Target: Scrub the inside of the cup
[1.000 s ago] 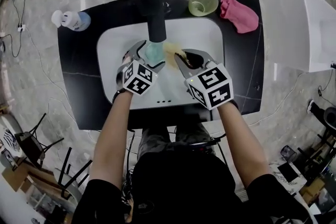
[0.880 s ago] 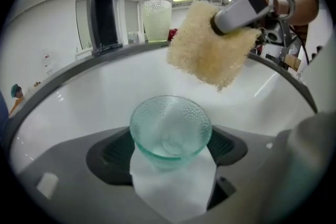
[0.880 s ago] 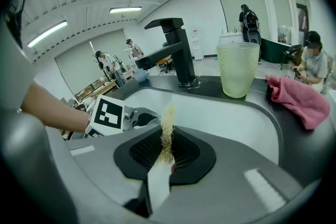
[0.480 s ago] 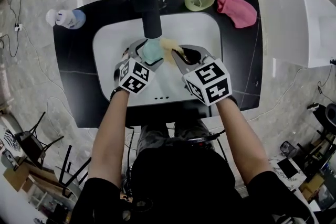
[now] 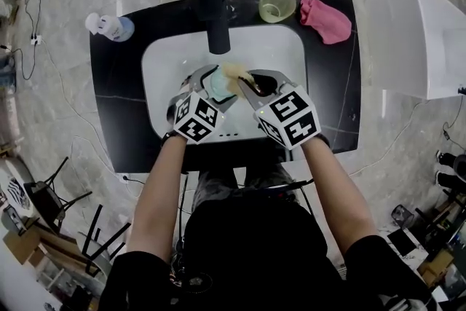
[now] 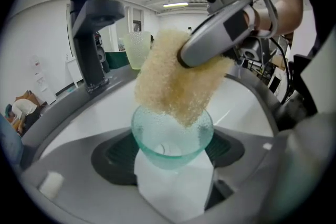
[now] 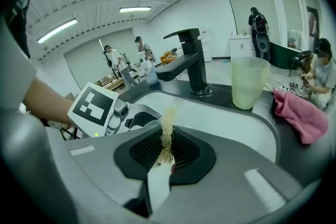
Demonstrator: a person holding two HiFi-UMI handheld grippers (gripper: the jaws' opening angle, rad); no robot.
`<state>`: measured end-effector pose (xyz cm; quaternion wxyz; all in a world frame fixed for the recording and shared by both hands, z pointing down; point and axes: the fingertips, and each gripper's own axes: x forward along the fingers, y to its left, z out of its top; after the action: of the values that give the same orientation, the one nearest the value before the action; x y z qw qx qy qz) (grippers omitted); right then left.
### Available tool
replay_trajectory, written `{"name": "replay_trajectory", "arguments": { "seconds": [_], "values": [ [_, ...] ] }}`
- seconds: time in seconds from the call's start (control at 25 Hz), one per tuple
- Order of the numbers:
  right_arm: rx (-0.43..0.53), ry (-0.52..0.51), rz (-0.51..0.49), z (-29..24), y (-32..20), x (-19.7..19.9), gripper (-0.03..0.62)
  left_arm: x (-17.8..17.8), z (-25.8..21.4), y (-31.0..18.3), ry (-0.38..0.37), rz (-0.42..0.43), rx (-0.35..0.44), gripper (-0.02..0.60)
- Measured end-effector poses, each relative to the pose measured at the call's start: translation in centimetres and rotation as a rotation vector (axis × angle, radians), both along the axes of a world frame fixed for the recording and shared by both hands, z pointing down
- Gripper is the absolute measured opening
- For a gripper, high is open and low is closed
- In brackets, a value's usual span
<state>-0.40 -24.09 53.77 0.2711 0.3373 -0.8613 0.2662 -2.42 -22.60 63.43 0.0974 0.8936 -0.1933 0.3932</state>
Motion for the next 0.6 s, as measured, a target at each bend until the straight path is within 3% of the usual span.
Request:
{"name": "replay_trajectory", "arguments": {
  "seconds": [0.6],
  "values": [
    [0.07, 0.054, -0.126, -3.1, 0.9, -0.9, 0.043, -0.8, -3.8, -0.3, -0.075, -0.016, 0.007, 0.376]
  ]
}}
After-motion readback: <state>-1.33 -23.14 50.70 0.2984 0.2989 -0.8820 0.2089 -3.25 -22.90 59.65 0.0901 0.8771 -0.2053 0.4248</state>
